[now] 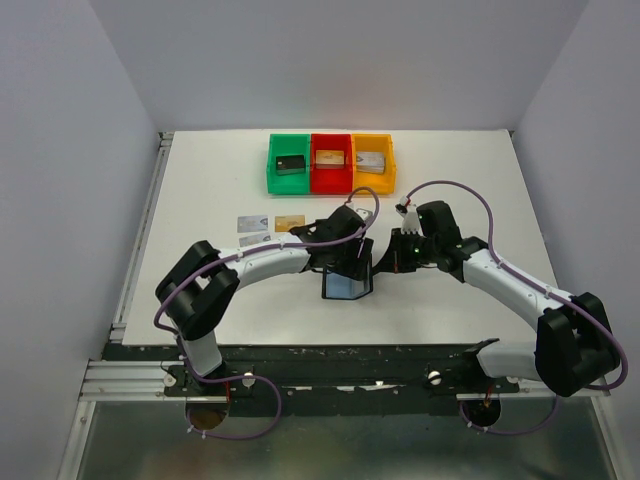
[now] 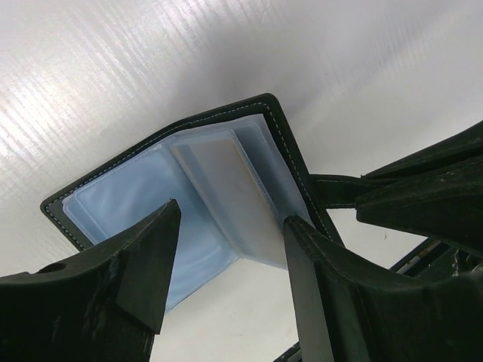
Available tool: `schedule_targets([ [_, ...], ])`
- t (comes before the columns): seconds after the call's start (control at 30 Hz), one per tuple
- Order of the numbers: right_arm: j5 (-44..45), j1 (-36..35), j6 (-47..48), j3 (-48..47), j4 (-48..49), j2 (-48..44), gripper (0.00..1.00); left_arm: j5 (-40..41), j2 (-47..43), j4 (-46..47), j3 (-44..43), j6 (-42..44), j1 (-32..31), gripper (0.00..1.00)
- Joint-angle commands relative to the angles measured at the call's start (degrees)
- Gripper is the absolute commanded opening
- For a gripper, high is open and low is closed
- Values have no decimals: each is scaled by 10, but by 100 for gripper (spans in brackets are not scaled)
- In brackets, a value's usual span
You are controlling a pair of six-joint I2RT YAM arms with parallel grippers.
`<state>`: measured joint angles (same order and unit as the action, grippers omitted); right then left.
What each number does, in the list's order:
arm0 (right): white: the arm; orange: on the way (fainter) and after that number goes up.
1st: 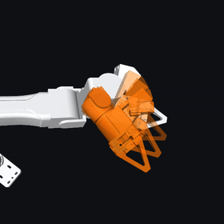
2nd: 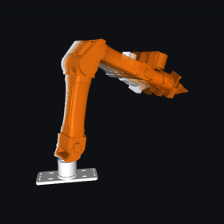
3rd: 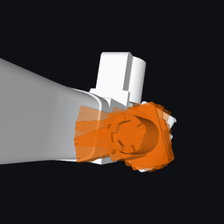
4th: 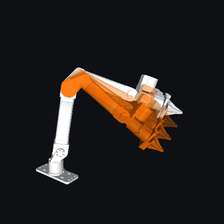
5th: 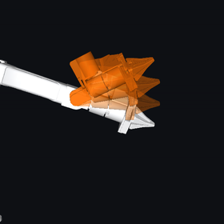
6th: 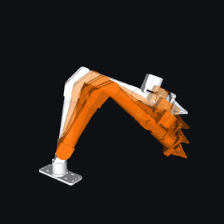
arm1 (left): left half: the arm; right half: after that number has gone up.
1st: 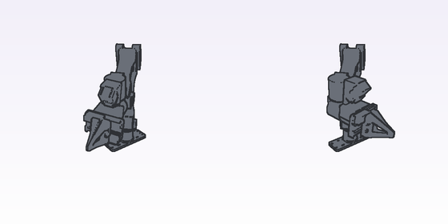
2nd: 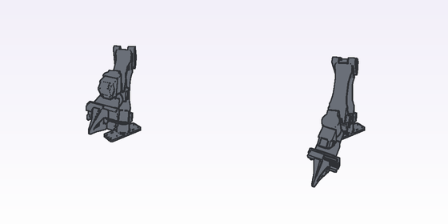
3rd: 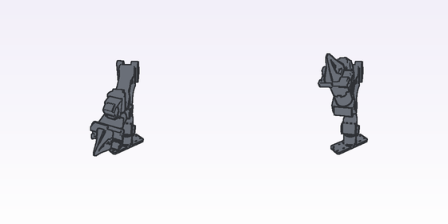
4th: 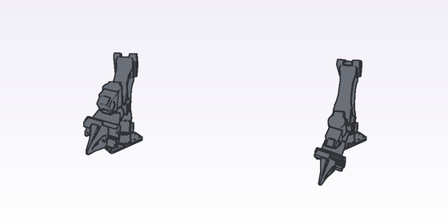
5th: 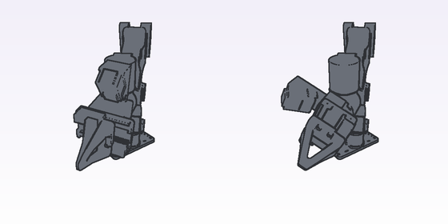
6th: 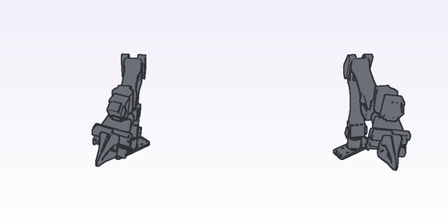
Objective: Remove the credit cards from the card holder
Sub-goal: Remove the credit card from the card holder.
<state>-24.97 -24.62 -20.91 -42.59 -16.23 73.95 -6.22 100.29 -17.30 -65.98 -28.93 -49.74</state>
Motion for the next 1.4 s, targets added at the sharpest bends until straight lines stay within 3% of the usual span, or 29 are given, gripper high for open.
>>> schedule_targets([
  [0.0, -10, 3, 5, 4, 9, 1, 0, 43, -26, -14, 18, -4, 1, 69],
  [0.63, 20, 3, 3, 1, -8, 2, 0, 118, -118, -5, 121, -46, 36, 70],
  [0.7, 41, 3, 1, -2, -19, 1, 5, 112, -127, 1, 138, -52, 49, 69],
  [0.9, 114, 3, -7, -31, -72, -14, 45, 95, -164, 8, 165, -65, 89, 69],
  [1.03, 172, 3, -6, -73, -128, -34, 50, 79, -188, 13, 151, -61, 99, 67],
  [1.13, 145, 3, -7, -75, -103, -57, 50, 20, -194, 54, 149, -54, 105, 64],
  [1.27, -20, 0, -51, -32, 35, -44, 42, -64, -172, 143, 156, -67, 107, 45],
  [1.37, -66, -17, -87, -21, 102, 7, 33, -77, -141, 151, 149, -81, 107, 26],
])
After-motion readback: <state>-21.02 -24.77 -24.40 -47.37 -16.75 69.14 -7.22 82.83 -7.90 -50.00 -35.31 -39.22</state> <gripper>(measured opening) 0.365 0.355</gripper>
